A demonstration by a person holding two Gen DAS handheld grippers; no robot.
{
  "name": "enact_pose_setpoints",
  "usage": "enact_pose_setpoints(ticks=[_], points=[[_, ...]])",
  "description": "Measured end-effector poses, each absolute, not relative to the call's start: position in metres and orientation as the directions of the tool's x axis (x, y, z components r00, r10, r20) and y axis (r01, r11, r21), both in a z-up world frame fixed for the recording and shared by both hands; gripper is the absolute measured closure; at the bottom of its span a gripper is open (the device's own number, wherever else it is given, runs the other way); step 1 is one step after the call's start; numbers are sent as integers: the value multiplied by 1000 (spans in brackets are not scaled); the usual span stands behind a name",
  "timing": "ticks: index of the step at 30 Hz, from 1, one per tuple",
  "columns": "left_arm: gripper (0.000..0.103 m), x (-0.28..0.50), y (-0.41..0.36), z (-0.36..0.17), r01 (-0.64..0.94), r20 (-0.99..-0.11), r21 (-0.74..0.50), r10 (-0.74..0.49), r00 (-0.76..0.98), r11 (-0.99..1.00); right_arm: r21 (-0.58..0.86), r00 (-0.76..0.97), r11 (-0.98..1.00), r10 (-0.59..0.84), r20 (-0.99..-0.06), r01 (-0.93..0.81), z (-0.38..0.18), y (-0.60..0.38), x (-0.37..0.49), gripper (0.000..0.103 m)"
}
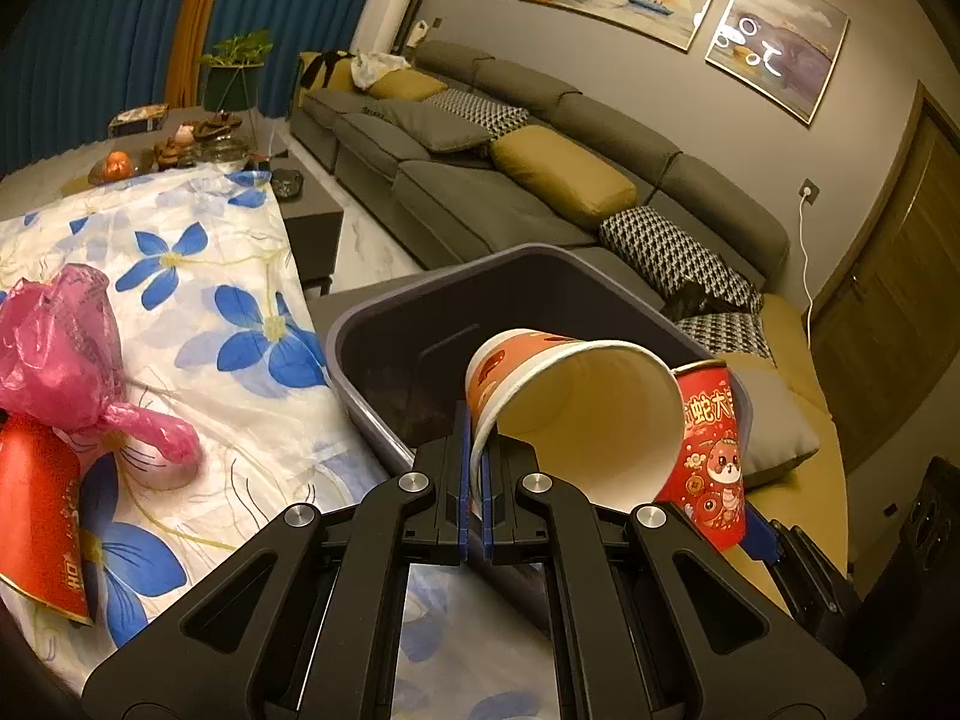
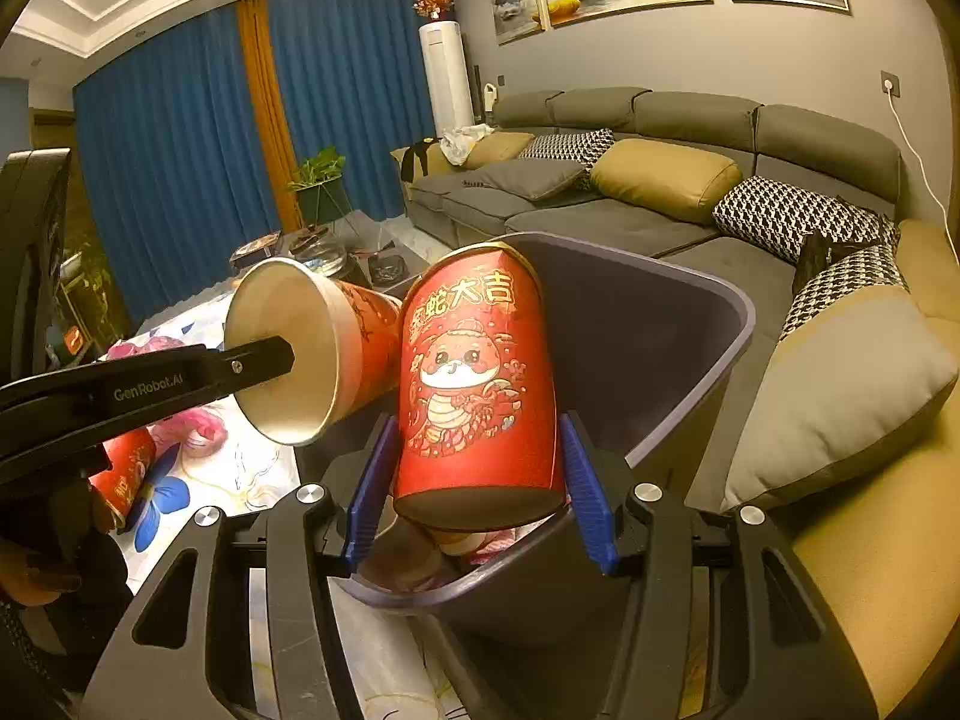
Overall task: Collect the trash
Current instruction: 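Open both tools to drop the cup and can into the gray bin, then move both open tools back over the trash on the bed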
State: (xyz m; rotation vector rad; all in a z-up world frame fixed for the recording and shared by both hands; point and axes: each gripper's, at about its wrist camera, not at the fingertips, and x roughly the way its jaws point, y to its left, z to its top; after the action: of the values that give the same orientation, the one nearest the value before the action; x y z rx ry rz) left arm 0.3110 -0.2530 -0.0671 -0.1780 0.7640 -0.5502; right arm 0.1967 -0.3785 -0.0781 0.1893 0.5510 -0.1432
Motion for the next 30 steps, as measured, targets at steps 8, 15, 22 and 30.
enact_pose_setpoints(ticks=[8,15,22,30], points=[[65,307,-248,-63,412,-592,-355,-543,596,839,140,845,970,-98,-526,199,-76,-379,195,44],[28,282,-226,-41,379,-539,-318,-494,682,869,139,863,968,-118,-491,211,-64,-382,175,40],[14,221,-177,-18,275,-478,-234,-357,803,932,172,907,967,-104,-408,188,-48,-373,129,29],[13,151,-104,-17,104,-447,-187,-179,876,977,175,924,982,-4,-382,77,-41,-329,96,24]])
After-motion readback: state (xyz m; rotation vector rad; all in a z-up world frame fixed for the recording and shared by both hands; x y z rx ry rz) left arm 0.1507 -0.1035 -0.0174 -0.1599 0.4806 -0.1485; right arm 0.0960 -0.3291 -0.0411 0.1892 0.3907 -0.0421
